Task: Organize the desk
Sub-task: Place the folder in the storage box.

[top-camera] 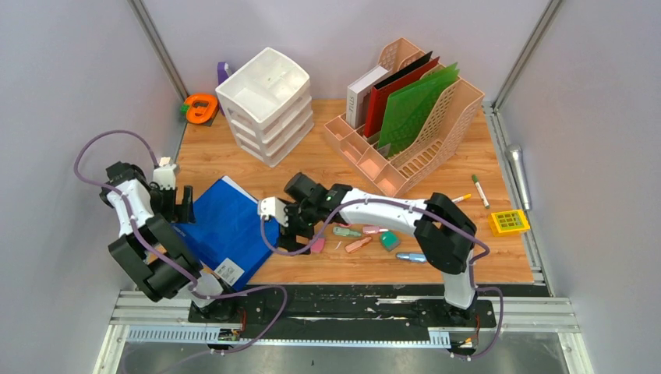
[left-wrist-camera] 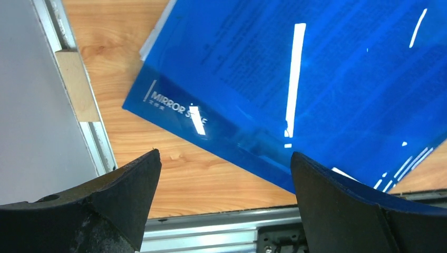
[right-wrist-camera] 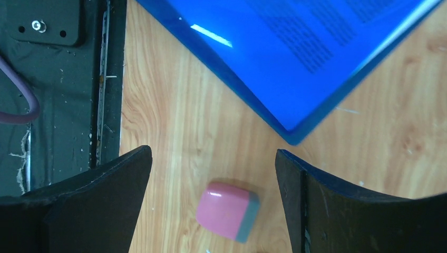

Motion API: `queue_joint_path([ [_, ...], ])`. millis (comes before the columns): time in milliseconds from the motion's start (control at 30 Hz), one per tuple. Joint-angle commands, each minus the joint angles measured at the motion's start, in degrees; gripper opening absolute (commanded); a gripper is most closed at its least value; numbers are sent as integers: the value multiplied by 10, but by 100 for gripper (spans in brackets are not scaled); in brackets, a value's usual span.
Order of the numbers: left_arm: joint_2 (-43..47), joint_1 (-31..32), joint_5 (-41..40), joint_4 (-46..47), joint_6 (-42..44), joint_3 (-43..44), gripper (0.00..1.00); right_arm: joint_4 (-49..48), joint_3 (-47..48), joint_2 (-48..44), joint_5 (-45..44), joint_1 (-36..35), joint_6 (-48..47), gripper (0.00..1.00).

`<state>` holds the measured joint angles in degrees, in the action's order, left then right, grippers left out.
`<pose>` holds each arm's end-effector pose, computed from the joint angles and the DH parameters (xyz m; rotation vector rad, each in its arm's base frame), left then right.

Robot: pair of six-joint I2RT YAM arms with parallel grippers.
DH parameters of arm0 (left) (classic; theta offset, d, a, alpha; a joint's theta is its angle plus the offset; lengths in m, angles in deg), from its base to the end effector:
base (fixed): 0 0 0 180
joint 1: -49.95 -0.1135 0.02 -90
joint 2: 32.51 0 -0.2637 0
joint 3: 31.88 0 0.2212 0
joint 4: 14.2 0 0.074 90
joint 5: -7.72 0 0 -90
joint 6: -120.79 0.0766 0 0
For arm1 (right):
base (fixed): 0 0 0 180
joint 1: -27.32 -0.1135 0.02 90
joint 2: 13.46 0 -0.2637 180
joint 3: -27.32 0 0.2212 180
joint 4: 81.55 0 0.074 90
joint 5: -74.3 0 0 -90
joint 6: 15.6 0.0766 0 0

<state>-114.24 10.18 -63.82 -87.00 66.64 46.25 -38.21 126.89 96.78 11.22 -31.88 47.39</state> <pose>0.1979 0.1332 0.2180 -0.0409 2.7548 -0.1523 0.1813 0.3718 0.2048 -1.8860 1.7252 0.8155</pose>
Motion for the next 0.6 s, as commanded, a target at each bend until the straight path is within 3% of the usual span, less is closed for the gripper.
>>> queue_joint_path([
  [0,-43,-34,3,51,-18,12,100,-21,32,24,-61,-42,-46,89],
  [300,-127,-59,-6,101,-25,37,100,-27,89,97,-127,-99,-78,90],
  [567,-190,-60,6,89,-5,62,100,-57,114,143,-189,-139,-112,90],
])
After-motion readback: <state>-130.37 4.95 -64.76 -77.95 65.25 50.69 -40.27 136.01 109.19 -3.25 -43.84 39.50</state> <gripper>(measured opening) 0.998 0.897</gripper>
